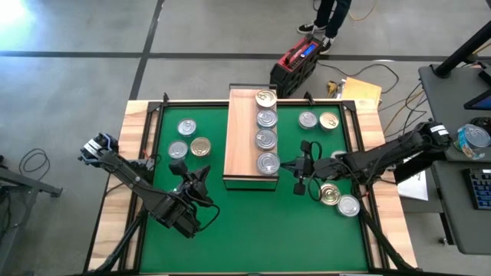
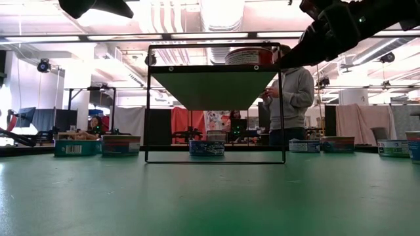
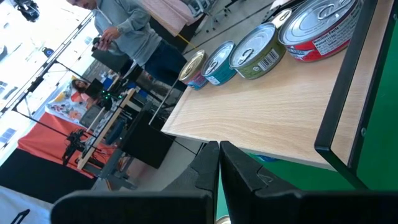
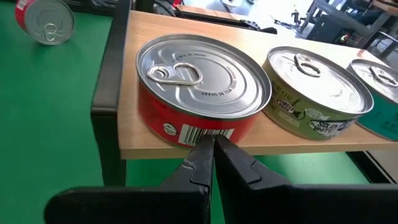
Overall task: Stack canned seafood by type on shelf
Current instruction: Put the right red tuna can on the shelf, then stack the top left dark blue tuna can on top of the dark blue tuna can on the shelf
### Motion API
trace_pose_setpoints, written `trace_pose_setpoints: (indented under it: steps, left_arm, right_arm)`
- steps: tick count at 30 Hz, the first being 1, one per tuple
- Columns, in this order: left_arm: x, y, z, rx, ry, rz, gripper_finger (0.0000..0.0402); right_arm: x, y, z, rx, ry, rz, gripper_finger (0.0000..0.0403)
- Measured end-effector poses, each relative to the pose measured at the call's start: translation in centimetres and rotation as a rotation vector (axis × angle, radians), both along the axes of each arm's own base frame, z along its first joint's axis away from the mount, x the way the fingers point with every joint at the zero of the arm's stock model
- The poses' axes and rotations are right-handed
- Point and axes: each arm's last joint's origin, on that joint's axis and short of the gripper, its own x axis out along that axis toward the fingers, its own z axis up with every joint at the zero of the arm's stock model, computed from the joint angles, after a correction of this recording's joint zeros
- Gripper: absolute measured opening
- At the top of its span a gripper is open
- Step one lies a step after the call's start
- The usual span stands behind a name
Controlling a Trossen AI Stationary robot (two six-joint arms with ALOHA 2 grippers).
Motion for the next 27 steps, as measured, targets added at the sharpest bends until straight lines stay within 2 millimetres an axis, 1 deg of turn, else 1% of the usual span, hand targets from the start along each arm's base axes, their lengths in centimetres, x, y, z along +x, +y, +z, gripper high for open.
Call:
trace_pose_setpoints:
  steps: [20, 27]
  left_arm:
    - [-0.01, -0.01, 0.00, -0.001, -0.001, 0.000, 0.0000]
    - [-0.08, 0.03, -0.03, -0.009, 0.013, 0.002, 0.0000]
  right_arm:
    - [0.15, -0.27, 0.20, -0.033, -0.012, 0.004, 0.0009]
    - [-0.62, -0.70, 0.22, -0.086, 0.032, -0.088, 0.0009]
